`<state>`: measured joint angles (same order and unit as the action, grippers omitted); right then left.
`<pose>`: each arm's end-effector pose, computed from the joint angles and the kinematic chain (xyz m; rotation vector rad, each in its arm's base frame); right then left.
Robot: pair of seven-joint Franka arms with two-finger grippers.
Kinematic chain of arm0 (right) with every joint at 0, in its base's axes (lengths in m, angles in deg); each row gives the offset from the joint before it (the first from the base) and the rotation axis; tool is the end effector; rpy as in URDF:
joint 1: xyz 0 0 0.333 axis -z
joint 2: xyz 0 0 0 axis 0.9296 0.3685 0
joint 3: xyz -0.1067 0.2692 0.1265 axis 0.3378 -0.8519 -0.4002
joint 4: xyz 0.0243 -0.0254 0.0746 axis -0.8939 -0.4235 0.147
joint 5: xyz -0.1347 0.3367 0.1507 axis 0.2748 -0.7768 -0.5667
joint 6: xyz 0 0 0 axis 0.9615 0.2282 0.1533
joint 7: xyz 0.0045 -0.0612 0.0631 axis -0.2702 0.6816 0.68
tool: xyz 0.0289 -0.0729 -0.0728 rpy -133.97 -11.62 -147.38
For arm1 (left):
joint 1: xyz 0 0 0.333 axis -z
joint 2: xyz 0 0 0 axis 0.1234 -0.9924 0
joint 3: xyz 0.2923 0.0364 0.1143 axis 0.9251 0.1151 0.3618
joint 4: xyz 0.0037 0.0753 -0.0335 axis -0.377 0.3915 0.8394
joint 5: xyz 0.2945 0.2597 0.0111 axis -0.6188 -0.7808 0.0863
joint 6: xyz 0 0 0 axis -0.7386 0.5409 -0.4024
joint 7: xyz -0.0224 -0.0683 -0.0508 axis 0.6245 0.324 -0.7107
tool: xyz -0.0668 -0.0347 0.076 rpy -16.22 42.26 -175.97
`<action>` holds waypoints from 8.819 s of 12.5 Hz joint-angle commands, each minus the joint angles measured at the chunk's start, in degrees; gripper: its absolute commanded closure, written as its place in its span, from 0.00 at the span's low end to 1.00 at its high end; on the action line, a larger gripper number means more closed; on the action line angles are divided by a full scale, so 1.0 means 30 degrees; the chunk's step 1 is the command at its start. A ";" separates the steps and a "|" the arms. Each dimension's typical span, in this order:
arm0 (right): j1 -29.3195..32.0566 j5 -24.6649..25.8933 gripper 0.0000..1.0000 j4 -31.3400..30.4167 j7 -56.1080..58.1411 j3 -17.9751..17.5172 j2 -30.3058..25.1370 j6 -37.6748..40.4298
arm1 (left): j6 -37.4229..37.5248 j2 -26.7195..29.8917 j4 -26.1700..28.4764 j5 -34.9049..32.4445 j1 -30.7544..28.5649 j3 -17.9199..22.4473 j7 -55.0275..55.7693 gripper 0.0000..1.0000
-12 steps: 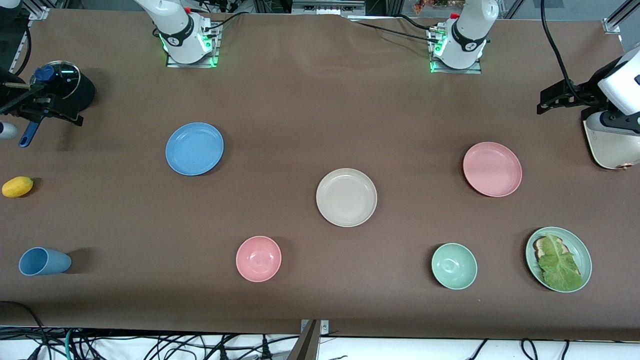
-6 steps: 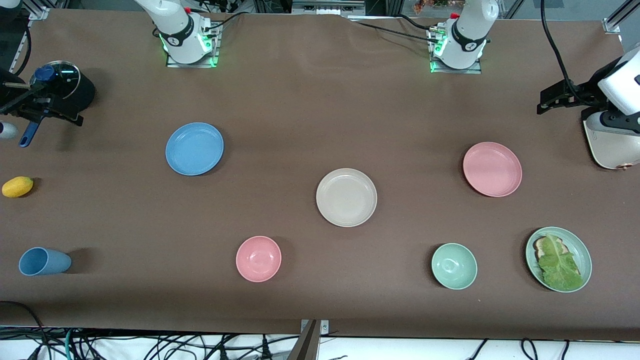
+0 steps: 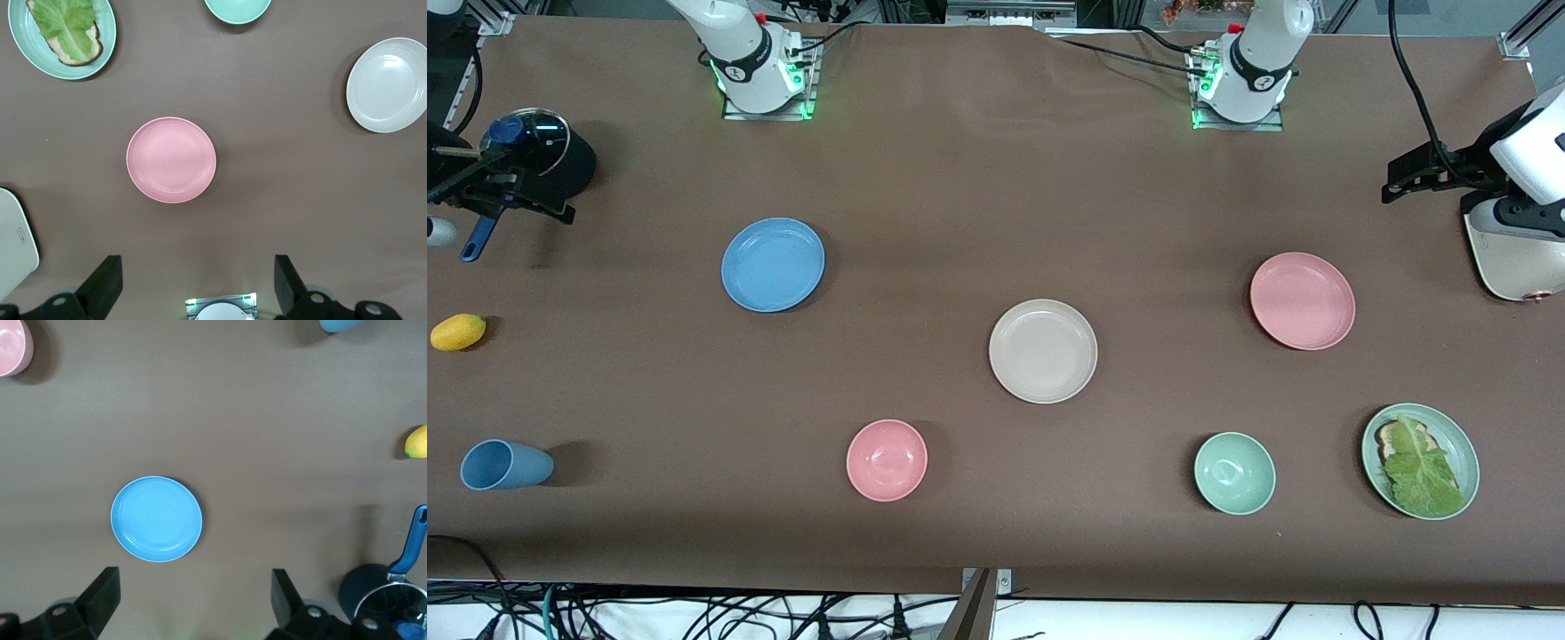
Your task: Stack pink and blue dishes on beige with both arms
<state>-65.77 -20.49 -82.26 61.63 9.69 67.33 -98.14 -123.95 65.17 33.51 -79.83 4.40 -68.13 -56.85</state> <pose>0.5549 -0.0306 0.5876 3.1305 -0.0928 -0.1266 0.5521 -0.0136 0.6190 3.0923 -0.1698 -0.2572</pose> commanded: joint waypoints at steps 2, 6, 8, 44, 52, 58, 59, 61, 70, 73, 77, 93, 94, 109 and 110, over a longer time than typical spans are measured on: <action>0.0129 -0.0054 0.00 0.0267 -0.0026 -0.0124 -0.0071 0.0350 | 0.0043 -0.0403 -0.0295 -0.0205 0.0017 -0.0041 -0.0308 0.00; 0.0129 -0.0054 0.00 0.0267 -0.0084 -0.0124 -0.0071 0.0350 | -0.1737 -0.1689 -0.0266 -0.0291 0.0017 -0.0070 -0.0074 0.00; 0.0129 -0.0054 0.00 0.0267 -0.0084 -0.0124 -0.0071 0.0350 | -0.1745 -0.2888 -0.0295 -0.0175 0.0017 -0.0070 -0.0220 0.00; 0.0129 -0.0054 0.00 0.0296 -0.0260 -0.0124 -0.0071 0.0350 | -1.8088 -0.6818 1.2244 1.0634 -0.5140 0.3241 -1.5806 0.01; 0.0129 -0.0054 0.00 0.0296 -0.0260 -0.0124 -0.0071 0.0350 | -1.8766 -0.7668 1.2156 1.1921 -0.4846 0.3153 -1.6359 0.09; 0.0129 -0.0054 0.00 0.0296 -0.0260 -0.0124 -0.0071 0.0350 | -1.8971 -0.7963 1.2127 1.2686 -0.4846 0.3211 -1.7883 0.84; 0.0129 -0.0054 0.00 0.0296 -0.0260 -0.0124 -0.0071 0.0350 | -1.8884 -0.7962 1.2127 1.2686 -0.5020 0.3211 -1.7973 1.00; 0.0129 -0.0054 0.00 0.0296 -0.0231 -0.0124 -0.0071 0.0379 | -1.8737 -0.7904 1.2127 1.2686 -0.5197 0.3211 -1.8003 1.00; 0.0129 -0.0054 0.00 0.0296 -0.0231 -0.0124 -0.0071 0.0350 | -1.6806 -0.6180 1.1805 1.2481 -0.4848 0.3211 -1.7653 1.00; 0.0129 -0.0054 0.00 0.0296 -0.0231 -0.0124 -0.0071 0.0350 | -1.5812 -0.5065 1.1369 1.2044 -0.4058 0.3153 -1.6572 1.00; 0.0129 -0.0054 0.00 0.0296 -0.0260 -0.0124 -0.0071 0.0350 | -1.2300 -0.4505 0.8502 0.9203 -0.3560 0.3094 -1.2358 1.00; 0.0129 -0.0054 0.00 0.0267 -0.0231 -0.0124 -0.0071 0.0380 | -1.6091 -0.6728 0.5357 0.8349 0.7364 0.2918 0.1740 1.00; 0.0129 -0.0054 0.00 0.0267 -0.0231 -0.0124 -0.0071 0.0380 | -1.6999 -0.6906 0.5649 0.8321 0.7921 0.2918 0.2497 1.00; 0.0129 -0.0054 0.00 0.0267 -0.0172 -0.0124 -0.0071 0.0497 | -2.5914 -0.8841 0.9696 0.8349 1.1999 0.2947 0.4936 1.00; 0.0129 -0.0054 0.00 0.0267 -0.0172 -0.0124 -0.0071 0.0497 | -2.5914 -0.8957 0.9637 0.8350 1.1999 0.2947 0.4936 1.00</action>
<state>-65.77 -20.49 -82.13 61.62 9.71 67.33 -97.66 -200.60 38.47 62.30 -53.32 39.51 -60.03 -43.33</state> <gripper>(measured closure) 0.000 0.947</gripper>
